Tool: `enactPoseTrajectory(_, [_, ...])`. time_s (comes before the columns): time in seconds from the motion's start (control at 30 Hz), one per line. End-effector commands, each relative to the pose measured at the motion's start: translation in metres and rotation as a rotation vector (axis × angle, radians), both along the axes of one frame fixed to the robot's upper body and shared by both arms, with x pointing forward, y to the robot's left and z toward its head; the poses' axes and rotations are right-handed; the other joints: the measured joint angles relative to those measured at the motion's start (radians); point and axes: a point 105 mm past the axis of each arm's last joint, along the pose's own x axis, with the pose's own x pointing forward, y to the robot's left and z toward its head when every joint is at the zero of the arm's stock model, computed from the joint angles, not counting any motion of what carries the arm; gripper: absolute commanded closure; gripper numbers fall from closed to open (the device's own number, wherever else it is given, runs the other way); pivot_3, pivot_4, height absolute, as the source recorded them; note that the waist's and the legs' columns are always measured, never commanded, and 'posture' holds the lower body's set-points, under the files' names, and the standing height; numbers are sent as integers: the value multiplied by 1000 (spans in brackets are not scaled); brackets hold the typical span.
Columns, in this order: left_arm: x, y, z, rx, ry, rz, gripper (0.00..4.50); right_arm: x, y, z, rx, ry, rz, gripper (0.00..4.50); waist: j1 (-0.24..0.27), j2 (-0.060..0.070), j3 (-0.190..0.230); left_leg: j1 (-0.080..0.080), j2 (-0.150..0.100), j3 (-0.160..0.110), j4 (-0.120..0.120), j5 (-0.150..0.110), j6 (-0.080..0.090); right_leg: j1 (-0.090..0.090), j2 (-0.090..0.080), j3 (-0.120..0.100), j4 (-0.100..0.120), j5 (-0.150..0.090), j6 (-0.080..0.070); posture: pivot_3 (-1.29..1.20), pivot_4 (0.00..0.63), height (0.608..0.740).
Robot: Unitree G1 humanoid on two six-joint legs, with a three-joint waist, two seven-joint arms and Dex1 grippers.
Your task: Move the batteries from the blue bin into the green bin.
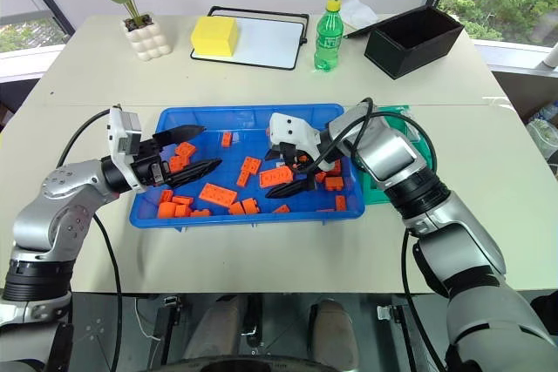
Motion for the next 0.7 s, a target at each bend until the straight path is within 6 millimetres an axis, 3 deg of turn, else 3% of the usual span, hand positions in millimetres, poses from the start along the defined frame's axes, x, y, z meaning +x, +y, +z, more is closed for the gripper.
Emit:
enactPoseTrajectory(0.03, [-3, 1, 11, -12, -47, 9, 0, 3, 5, 2, -8, -54, 25, 80, -1, 0, 0, 0, 0, 0, 0, 0, 0, 0, 0, 0, 0, 0, 0, 0, 150, 739])
enactPoseTrajectory(0.37, [-3, 2, 12, -21, -51, 27, 0, 16, 3, -15, -61, -114, 4, 80, -1, 0, 0, 0, 0, 0, 0, 0, 0, 0, 0, 0, 0, 0, 0, 0, 150, 739])
enactPoseTrajectory(0.43, [-3, 3, 12, -22, -52, 29, 0, 18, 4, -16, -65, -122, 1, 921, -2, 0, 0, 0, 0, 0, 0, 0, 0, 0, 0, 0, 0, 0, 0, 0, 150, 739])
enactPoseTrajectory(0.57, [-2, 4, 13, -27, -59, 40, 0, 20, 5, -18, -73, -139, 9, 3022, -1, 0, 0, 0, 0, 0, 0, 0, 0, 0, 0, 0, 0, 0, 0, 0, 150, 739])
enactPoseTrajectory(0.6, [-2, 4, 13, -28, -60, 41, 0, 20, 6, -17, -71, -145, 10, 3328, -1, 0, 0, 0, 0, 0, 0, 0, 0, 0, 0, 0, 0, 0, 0, 0, 150, 739])
enactPoseTrajectory(0.7, [-2, 5, 14, -28, -62, 46, 0, 20, 12, -7, -41, -165, 15, 3319, -2, 0, 0, 0, 0, 0, 0, 0, 0, 0, 0, 0, 0, 0, 0, 0, 150, 739])
